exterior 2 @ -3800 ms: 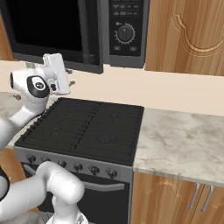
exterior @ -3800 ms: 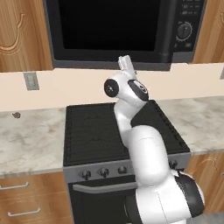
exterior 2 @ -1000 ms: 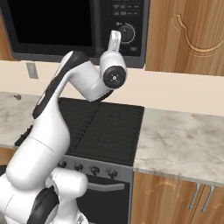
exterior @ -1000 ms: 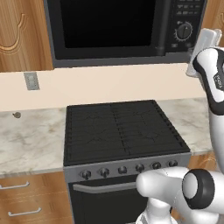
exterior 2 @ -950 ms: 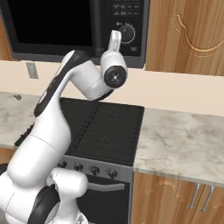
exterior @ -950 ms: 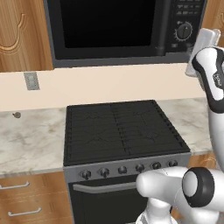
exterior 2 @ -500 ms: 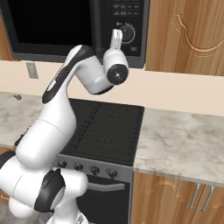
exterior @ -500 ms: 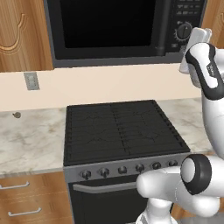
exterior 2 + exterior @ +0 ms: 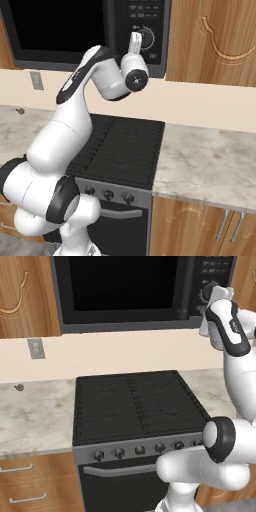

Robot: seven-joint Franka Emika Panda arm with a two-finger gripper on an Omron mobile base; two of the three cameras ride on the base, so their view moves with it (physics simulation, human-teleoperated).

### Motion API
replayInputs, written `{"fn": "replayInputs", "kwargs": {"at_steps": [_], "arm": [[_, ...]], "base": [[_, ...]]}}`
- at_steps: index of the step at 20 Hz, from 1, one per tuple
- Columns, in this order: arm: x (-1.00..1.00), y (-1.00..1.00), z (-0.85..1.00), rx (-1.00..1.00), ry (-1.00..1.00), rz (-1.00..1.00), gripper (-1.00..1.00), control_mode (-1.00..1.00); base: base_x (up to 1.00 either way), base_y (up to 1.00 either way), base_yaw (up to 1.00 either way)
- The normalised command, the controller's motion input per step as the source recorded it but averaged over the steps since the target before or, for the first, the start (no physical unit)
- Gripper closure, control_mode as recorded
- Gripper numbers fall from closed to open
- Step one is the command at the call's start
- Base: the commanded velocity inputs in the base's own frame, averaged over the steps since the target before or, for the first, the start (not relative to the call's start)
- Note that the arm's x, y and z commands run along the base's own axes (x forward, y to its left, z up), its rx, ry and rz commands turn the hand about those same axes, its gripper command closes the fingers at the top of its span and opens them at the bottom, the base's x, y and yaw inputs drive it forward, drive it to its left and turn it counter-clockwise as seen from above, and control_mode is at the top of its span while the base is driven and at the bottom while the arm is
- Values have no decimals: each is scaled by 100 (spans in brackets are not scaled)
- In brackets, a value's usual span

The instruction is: Pick the garlic from the sink and place it in the bowl. Then pick the bowl and place it in the microwave. Then close the microwave door and press the start button.

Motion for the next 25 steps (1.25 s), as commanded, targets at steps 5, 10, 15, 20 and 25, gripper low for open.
{"fn": "replayInputs", "kwargs": {"at_steps": [5, 10, 15, 20, 25], "arm": [[21, -11, 0, 0, 0, 0, 100, -100], [52, -2, -13, 0, 0, 1, 100, -100], [49, 0, -19, -1, 0, 0, 100, -100], [2, 0, 0, 0, 0, 0, 100, -100], [0, 0, 0, 0, 0, 0, 100, -100]], "base": [[0, 0, 0], [0, 0, 0], [0, 0, 0], [0, 0, 0], [0, 0, 0]]}}
